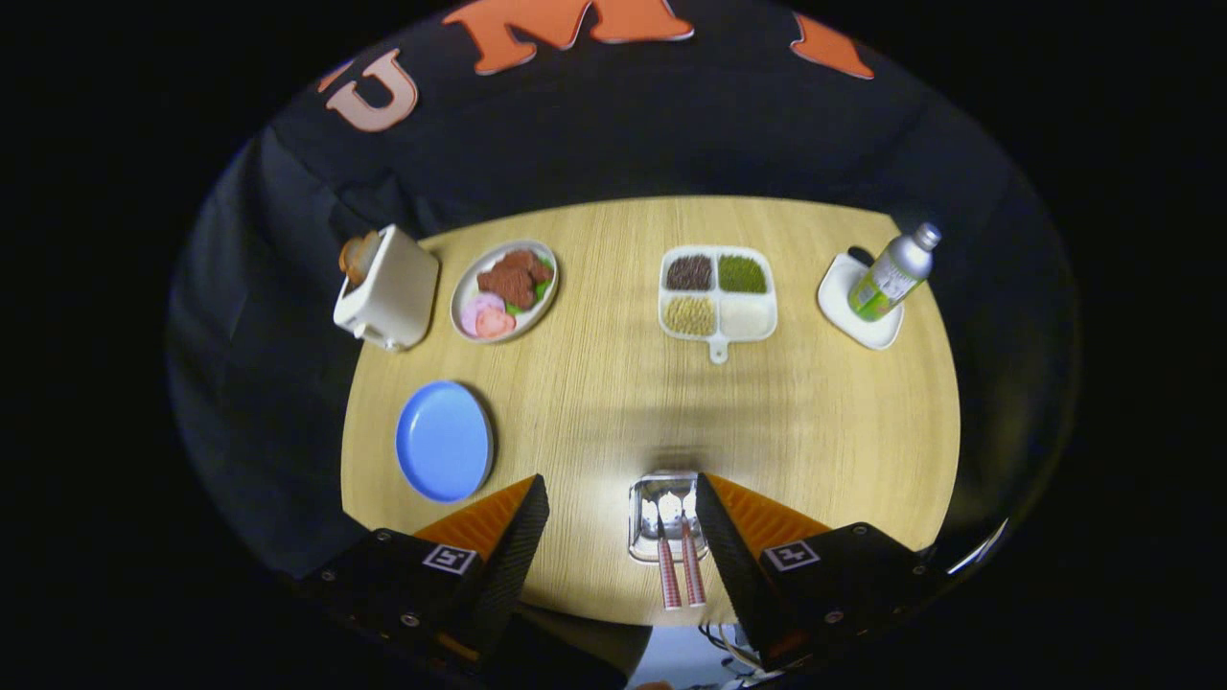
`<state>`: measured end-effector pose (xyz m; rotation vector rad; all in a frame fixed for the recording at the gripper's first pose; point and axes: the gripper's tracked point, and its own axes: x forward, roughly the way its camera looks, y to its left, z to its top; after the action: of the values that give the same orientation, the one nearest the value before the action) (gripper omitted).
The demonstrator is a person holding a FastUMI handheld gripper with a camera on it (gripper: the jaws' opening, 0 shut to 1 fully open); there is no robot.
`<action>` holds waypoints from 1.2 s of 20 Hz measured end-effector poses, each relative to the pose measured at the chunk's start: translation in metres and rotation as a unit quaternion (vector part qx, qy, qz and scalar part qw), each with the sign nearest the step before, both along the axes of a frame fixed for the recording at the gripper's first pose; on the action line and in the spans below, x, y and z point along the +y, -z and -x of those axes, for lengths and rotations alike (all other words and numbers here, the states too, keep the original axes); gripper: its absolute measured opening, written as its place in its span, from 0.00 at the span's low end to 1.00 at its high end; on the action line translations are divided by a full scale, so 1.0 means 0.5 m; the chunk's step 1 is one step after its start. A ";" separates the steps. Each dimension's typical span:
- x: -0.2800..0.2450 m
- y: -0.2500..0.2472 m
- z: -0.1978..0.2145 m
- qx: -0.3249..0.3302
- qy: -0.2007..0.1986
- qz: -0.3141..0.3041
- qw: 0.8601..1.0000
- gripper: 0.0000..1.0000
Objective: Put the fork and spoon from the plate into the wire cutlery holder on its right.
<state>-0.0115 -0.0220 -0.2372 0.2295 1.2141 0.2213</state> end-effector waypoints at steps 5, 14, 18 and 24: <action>-0.047 -0.124 -0.074 -0.192 0.052 0.026 0.980 0.96; -0.134 -0.353 -0.096 -0.456 0.115 0.074 0.879 0.95; -0.134 -0.448 -0.093 -0.527 0.124 0.058 0.839 0.95; -0.134 -0.504 -0.083 -0.583 0.120 0.050 0.802 0.96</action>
<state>0.0299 -0.0889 0.0150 0.1066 -0.0488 0.0400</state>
